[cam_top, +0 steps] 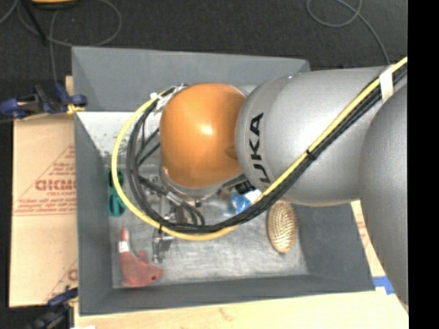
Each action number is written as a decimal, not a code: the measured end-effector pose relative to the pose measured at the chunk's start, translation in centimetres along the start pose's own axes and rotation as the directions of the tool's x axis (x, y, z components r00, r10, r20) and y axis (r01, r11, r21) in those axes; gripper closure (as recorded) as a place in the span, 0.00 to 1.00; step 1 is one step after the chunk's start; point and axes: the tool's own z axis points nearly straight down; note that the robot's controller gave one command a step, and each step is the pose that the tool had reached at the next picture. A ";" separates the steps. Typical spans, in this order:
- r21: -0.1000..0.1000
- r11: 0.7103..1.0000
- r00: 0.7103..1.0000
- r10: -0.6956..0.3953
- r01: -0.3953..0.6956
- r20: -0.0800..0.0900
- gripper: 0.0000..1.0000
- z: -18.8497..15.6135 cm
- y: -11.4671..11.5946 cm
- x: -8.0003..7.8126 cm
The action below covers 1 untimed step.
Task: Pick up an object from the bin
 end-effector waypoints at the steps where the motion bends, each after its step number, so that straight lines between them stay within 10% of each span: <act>1: 0.001 0.973 0.973 -0.232 0.232 0.002 1.00 11.9 0.4 1.5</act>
Offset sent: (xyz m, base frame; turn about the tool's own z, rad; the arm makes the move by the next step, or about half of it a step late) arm 0.0000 0.0000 0.0000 0.0000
